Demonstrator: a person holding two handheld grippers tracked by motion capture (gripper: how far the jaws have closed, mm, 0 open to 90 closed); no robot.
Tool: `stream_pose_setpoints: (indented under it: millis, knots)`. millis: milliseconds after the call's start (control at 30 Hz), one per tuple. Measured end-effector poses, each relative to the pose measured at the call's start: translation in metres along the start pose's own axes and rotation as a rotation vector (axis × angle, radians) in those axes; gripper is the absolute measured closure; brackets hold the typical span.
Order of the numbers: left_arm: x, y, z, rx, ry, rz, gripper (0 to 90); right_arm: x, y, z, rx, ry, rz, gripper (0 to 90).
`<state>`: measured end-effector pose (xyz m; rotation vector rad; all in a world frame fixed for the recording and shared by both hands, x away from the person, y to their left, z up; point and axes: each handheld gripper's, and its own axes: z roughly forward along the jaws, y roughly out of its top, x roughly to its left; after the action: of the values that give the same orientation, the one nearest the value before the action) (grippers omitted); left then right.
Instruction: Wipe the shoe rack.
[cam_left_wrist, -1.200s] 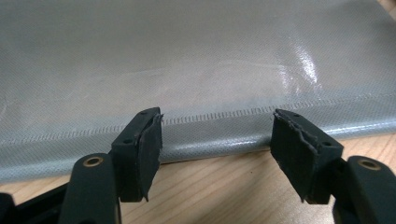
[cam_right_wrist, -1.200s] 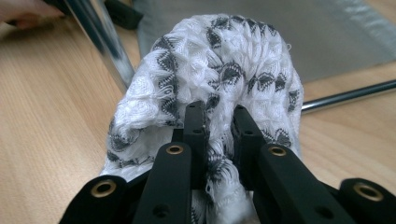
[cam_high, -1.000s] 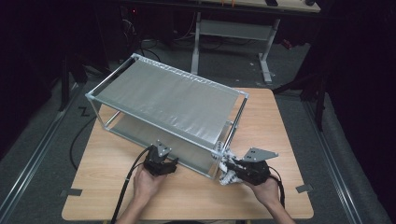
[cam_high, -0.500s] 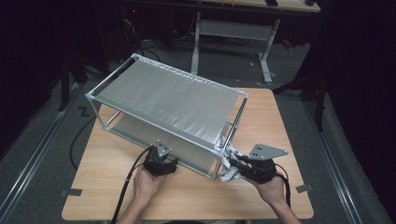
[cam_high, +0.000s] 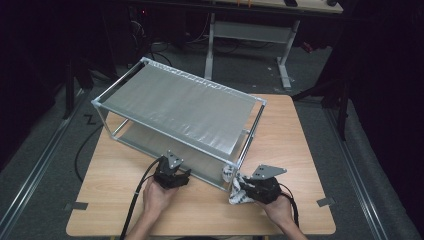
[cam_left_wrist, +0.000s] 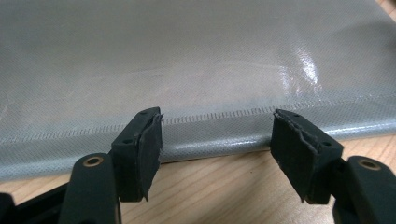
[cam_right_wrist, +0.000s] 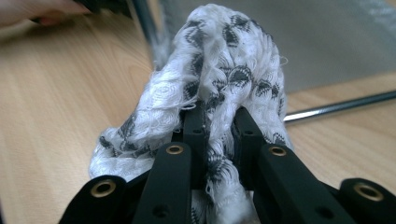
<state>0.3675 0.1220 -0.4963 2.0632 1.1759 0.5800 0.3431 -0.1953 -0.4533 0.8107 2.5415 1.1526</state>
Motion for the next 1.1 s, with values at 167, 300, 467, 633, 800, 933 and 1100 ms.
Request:
stream_pose_setpoints:
  millis: [167, 300, 467, 633, 800, 933, 1100]
  knots:
    - [0.000, 0.000, 0.000, 0.002, -0.001, 0.002, 34.6, -0.007, -0.005, 0.017, 0.051, -0.039, 0.007, 79.9]
    - [0.000, -0.001, 0.000, -0.002, -0.001, 0.013, 34.6, -0.024, -0.006, 0.030, 0.077, -0.078, 0.047, 79.8]
    - [0.000, 0.000, 0.000, 0.001, 0.000, 0.019, 34.5, -0.037, -0.008, 0.037, 0.086, -0.104, 0.084, 79.8]
    - [-0.002, -0.001, 0.000, 0.006, 0.013, 0.038, 34.6, -0.056, -0.005, 0.041, 0.087, -0.150, 0.121, 79.8]
    - [-0.004, -0.003, -0.002, 0.010, 0.020, 0.052, 34.5, -0.068, -0.001, 0.044, 0.096, -0.180, 0.146, 79.9]
    - [0.003, -0.014, -0.003, -0.009, -0.050, -0.022, 41.0, -0.076, 0.002, 0.046, 0.101, -0.199, 0.167, 79.9]
    - [-0.002, -0.014, -0.005, -0.008, -0.079, -0.016, 40.0, -0.082, 0.004, 0.049, 0.113, -0.202, 0.175, 79.9]
